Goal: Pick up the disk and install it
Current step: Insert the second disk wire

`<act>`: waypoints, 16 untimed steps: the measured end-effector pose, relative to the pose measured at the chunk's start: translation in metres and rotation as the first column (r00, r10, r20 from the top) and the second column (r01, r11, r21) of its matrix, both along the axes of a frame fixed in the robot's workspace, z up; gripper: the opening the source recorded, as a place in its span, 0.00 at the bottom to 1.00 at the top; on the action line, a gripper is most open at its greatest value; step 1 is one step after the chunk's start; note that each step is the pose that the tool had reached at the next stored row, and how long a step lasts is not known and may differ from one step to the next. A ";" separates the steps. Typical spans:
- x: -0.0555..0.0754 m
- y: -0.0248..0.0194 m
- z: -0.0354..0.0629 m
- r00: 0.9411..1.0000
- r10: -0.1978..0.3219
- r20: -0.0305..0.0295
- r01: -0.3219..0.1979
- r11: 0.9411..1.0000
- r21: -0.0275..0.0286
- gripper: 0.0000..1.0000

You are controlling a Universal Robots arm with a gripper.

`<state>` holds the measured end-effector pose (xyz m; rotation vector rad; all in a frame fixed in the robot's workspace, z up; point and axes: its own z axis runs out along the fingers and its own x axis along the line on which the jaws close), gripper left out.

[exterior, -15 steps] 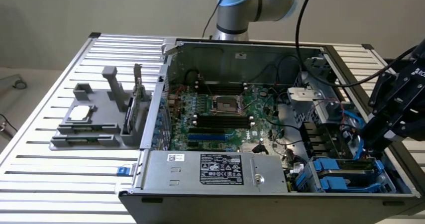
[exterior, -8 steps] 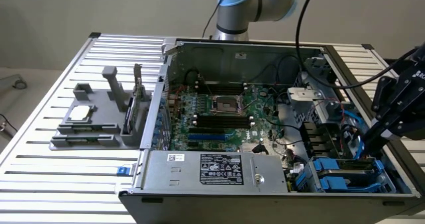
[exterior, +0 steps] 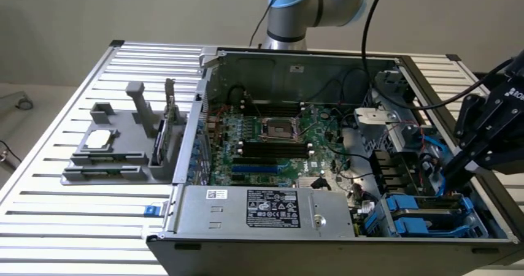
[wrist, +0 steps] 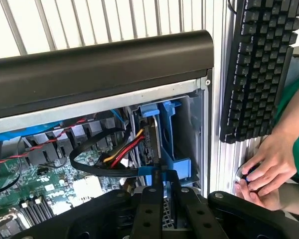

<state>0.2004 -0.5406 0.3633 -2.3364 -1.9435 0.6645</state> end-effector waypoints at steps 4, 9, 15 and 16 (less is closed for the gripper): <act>-0.013 0.0000 0.0029 1.000 0.000 0.001 0.000 1.000 0.015 0.16; -0.023 -0.0002 0.0030 1.000 0.000 0.005 0.000 0.999 0.042 0.10; -0.026 -0.0002 0.0031 1.000 0.000 0.007 -0.001 0.999 0.049 0.10; -0.026 -0.0002 0.0031 1.000 0.000 0.008 -0.001 0.999 0.049 0.10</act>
